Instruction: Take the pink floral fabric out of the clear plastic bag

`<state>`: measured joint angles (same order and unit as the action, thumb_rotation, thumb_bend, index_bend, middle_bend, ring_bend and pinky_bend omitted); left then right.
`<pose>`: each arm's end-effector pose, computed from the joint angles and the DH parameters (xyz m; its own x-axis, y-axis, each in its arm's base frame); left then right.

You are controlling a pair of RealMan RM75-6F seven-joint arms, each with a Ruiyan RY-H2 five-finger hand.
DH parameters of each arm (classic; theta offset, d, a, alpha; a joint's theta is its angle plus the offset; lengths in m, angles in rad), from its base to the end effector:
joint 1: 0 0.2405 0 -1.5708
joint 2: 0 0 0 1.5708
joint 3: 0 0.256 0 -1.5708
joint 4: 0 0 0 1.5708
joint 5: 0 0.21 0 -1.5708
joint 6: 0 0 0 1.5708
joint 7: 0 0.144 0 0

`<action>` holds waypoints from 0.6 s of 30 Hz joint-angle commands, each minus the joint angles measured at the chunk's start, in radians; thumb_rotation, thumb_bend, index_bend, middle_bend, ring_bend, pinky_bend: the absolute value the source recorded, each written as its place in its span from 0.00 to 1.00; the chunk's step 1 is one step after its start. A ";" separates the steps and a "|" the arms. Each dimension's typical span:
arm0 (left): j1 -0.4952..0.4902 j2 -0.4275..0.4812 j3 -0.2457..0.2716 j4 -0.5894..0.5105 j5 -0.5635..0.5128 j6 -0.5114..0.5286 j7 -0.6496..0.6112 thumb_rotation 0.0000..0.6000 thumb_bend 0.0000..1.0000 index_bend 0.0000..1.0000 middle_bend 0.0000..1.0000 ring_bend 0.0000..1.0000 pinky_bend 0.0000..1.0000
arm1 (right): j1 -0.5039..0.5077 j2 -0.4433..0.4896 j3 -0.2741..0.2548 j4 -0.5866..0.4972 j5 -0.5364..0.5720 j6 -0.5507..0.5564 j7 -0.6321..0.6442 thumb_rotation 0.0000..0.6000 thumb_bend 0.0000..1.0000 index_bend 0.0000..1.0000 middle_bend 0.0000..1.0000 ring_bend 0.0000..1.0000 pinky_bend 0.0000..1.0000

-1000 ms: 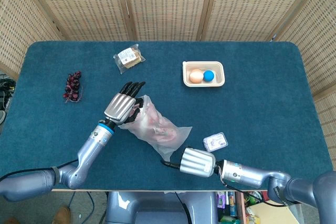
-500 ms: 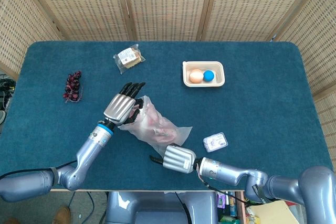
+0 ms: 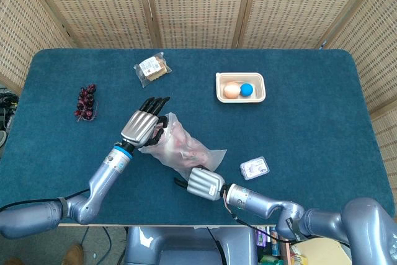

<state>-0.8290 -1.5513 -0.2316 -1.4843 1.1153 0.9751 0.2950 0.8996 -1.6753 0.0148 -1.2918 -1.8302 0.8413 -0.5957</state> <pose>-0.1034 0.3640 -0.0059 0.3795 0.1973 0.9039 0.8603 -0.4347 -0.2663 -0.0899 -0.2872 -0.0908 0.7852 0.3724 0.4947 0.0557 -0.8382 0.5426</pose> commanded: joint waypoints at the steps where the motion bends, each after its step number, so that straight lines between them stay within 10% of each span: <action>1: -0.001 -0.001 0.002 0.002 0.002 -0.001 -0.003 1.00 0.55 0.69 0.00 0.00 0.00 | 0.002 -0.009 0.005 0.006 0.012 -0.005 -0.011 1.00 0.45 0.13 0.88 0.89 1.00; 8: -0.002 -0.004 0.005 0.006 0.006 -0.001 -0.008 1.00 0.55 0.69 0.00 0.00 0.00 | 0.005 -0.022 0.000 0.018 0.023 -0.003 -0.014 1.00 0.69 0.17 0.88 0.89 1.00; 18: 0.000 -0.007 0.010 0.012 0.008 0.001 -0.015 1.00 0.55 0.69 0.00 0.00 0.00 | 0.004 -0.032 -0.014 0.035 0.030 0.015 -0.002 1.00 0.71 0.25 0.89 0.89 1.00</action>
<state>-0.8289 -1.5587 -0.2219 -1.4724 1.1232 0.9759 0.2802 0.9041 -1.7070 0.0012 -1.2572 -1.8006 0.8562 -0.5984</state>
